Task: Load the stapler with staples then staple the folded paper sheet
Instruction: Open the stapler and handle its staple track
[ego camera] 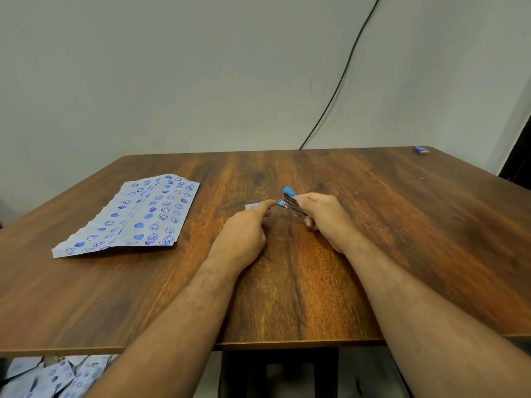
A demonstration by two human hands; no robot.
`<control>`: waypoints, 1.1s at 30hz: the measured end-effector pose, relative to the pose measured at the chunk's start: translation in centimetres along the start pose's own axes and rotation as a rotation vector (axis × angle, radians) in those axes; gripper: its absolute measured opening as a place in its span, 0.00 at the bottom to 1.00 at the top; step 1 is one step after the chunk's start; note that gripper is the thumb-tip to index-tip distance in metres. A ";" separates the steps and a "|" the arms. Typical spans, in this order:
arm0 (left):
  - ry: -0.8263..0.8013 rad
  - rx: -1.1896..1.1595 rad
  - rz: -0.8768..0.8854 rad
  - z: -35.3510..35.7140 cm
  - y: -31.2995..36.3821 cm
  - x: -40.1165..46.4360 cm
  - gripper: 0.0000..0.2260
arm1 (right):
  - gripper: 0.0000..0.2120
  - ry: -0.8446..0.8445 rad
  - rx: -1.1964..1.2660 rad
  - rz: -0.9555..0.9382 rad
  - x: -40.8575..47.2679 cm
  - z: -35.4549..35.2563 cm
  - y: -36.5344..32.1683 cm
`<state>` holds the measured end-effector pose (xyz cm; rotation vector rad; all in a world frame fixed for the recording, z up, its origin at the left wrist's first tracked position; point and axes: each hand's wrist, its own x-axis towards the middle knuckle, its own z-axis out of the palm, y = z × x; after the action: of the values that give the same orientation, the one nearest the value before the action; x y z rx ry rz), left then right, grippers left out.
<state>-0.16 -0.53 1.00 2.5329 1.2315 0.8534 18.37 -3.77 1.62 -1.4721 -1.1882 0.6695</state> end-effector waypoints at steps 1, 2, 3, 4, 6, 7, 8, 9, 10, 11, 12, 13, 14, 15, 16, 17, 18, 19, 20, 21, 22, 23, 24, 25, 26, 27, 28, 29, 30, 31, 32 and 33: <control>-0.003 0.008 -0.001 0.0 0.0 0.0 0.30 | 0.10 -0.011 0.033 0.022 -0.1 0.2 -0.2; -0.006 0.007 -0.007 -0.1 0.0 0.1 0.29 | 0.09 -0.004 0.043 0.032 -0.1 0.5 -0.3; -0.013 -0.002 -0.022 -0.1 0.0 0.2 0.28 | 0.08 0.024 0.020 0.024 -0.1 0.8 -0.2; -0.019 -0.012 -0.040 -0.1 0.1 0.2 0.28 | 0.07 0.057 -0.021 0.003 -0.1 1.0 -0.1; -0.019 -0.002 -0.070 -0.1 0.2 0.2 0.26 | 0.06 0.080 -0.055 -0.044 -0.3 1.0 0.3; -0.022 0.013 -0.092 -0.1 0.2 0.2 0.25 | 0.05 0.073 -0.040 -0.055 -0.3 1.0 0.5; -0.033 0.034 -0.124 -0.2 0.4 0.4 0.23 | 0.05 0.068 -0.027 -0.059 -0.4 0.9 0.6; -0.058 0.062 -0.160 -0.3 0.6 1.0 0.21 | 0.04 0.069 -0.020 -0.066 -0.4 0.9 0.6; -0.094 0.095 -0.200 -0.6 0.9 1.7 0.18 | 0.04 0.069 -0.026 -0.076 -0.3 0.9 0.6; -0.132 0.122 -0.241 -0.8 1.4 2.3 0.16 | 0.05 0.065 -0.040 -0.085 -0.4 1.0 0.5; -0.147 0.132 -0.277 -1.0 1.9 2.8 0.15 | 0.05 0.057 -0.056 -0.091 -0.5 1.1 0.4; -0.134 0.124 -0.305 -1.0 2.3 3.1 0.14 | 0.05 0.047 -0.066 -0.094 -0.6 1.2 0.3; -0.092 0.098 -0.322 -0.8 2.7 3.2 0.14 | 0.06 0.038 -0.067 -0.097 -0.7 1.1 0.3; -0.022 0.049 -0.330 -0.4 2.7 2.9 0.15 | 0.06 0.028 -0.055 -0.099 -0.7 0.9 0.2; 0.069 -0.017 -0.325 0.1 2.5 2.5 0.15 | 0.06 0.019 -0.036 -0.098 -0.8 0.8 0.2; 0.163 -0.107 -0.311 0.6 2.1 2.2 0.16 | 0.06 0.011 -0.022 -0.096 -0.7 0.8 0.3; 0.229 -0.209 -0.293 0.8 1.6 2.0 0.17 | 0.07 0.002 -0.018 -0.095 -0.6 0.8 0.4; 0.264 -0.301 -0.258 0.9 1.2 2.1 0.17 | 0.07 -0.006 -0.019 -0.092 -0.5 0.7 0.4; 0.273 -0.374 -0.215 1.1 0.9 2.3 0.16 | 0.07 -0.016 -0.017 -0.091 -0.5 0.7 0.5; 0.270 -0.443 -0.179 1.2 0.6 2.4 0.16 | 0.07 -0.027 0.004 -0.087 -0.4 0.7 0.5; 0.257 -0.515 -0.160 1.3 0.5 2.5 0.15 | 0.08 -0.039 0.048 -0.083 -0.3 0.6 0.5; 0.235 -0.598 -0.159 1.2 0.4 2.5 0.14 | 0.08 -0.050 0.104 -0.073 -0.3 0.4 0.5; 0.218 -0.661 -0.163 1.1 0.4 2.4 0.13 | 0.09 -0.064 0.153 -0.062 -0.3 0.2 0.4; 0.203 -0.727 -0.165 1.1 0.4 2.4 0.12 | 0.09 -0.073 0.184 -0.055 -0.2 0.1 0.4; 0.186 -0.759 -0.167 1.0 0.3 2.4 0.10 | 0.09 -0.079 0.196 -0.051 -0.1 0.1 0.6; 0.173 -0.790 -0.166 0.9 0.4 2.4 0.08 | 0.09 -0.085 0.196 -0.053 -0.1 0.1 0.7; 0.169 -0.802 -0.172 0.9 0.5 2.5 0.07 | 0.09 -0.094 0.197 -0.059 0.0 0.0 0.7; 0.165 -0.832 -0.184 0.8 0.7 2.5 0.07 | 0.09 -0.105 0.208 -0.061 0.0 0.1 0.8; 0.164 -0.862 -0.203 0.9 0.8 2.6 0.07 | 0.09 -0.115 0.228 -0.059 0.0 0.2 0.8; 0.155 -0.896 -0.218 0.8 0.8 2.6 0.08 | 0.10 -0.119 0.240 -0.059 -0.1 0.2 0.7; 0.144 -0.911 -0.226 0.8 0.8 2.6 0.09 | 0.10 -0.116 0.237 -0.068 -0.3 0.2 0.6; 0.130 -0.924 -0.232 0.8 0.7 2.7 0.09 | 0.10 -0.108 0.217 -0.081 -0.4 0.2 0.5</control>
<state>2.06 1.15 1.71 1.5913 0.8378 1.1815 18.26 -4.00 1.00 -1.2138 -1.2100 0.8040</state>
